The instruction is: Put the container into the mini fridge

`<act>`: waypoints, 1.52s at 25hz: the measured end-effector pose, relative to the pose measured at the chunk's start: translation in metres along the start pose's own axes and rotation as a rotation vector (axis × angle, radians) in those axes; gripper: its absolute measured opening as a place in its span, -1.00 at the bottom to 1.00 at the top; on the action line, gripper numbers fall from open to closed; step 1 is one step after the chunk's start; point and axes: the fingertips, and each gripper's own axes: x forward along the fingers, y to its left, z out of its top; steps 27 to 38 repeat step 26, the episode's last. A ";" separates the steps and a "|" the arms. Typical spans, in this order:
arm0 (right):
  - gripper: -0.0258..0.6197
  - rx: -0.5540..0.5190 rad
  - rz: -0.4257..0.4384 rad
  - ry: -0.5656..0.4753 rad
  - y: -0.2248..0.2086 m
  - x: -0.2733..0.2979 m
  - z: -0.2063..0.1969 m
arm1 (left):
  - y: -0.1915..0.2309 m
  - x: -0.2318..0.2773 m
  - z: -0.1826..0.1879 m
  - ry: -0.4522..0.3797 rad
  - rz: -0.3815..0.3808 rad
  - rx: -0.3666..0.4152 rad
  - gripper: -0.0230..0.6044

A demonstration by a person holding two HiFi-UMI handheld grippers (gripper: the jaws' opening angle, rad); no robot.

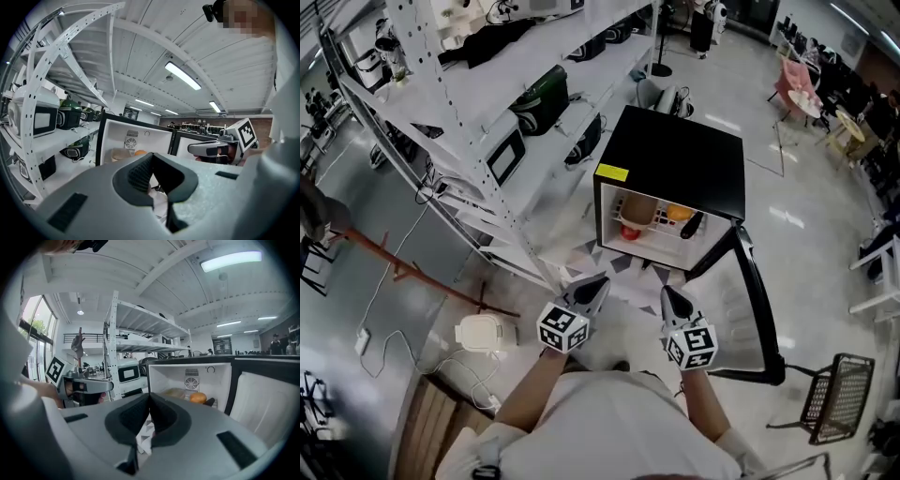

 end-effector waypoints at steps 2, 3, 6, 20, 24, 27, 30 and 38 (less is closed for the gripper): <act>-0.90 0.001 -0.011 -0.016 0.002 0.002 0.009 | 0.004 -0.004 0.006 -0.004 -0.008 0.004 -0.92; -0.90 0.009 -0.017 -0.025 0.004 0.003 0.013 | 0.007 -0.006 0.008 -0.006 -0.013 0.003 -0.92; -0.90 0.021 -0.027 -0.050 0.007 0.009 0.024 | 0.015 -0.008 0.015 -0.011 -0.027 0.013 -0.92; -0.90 0.010 -0.027 -0.059 0.016 0.022 0.033 | 0.027 -0.010 0.021 -0.038 -0.056 -0.016 -0.92; -0.90 0.008 -0.023 -0.061 0.019 0.024 0.033 | 0.029 -0.012 0.024 -0.043 -0.062 -0.009 -0.92; -0.90 0.006 -0.020 -0.060 0.020 0.025 0.033 | 0.030 -0.013 0.025 -0.045 -0.062 -0.007 -0.92; -0.90 0.006 -0.020 -0.060 0.020 0.025 0.033 | 0.030 -0.013 0.025 -0.045 -0.062 -0.007 -0.92; -0.90 0.006 -0.020 -0.060 0.020 0.025 0.033 | 0.030 -0.013 0.025 -0.045 -0.062 -0.007 -0.92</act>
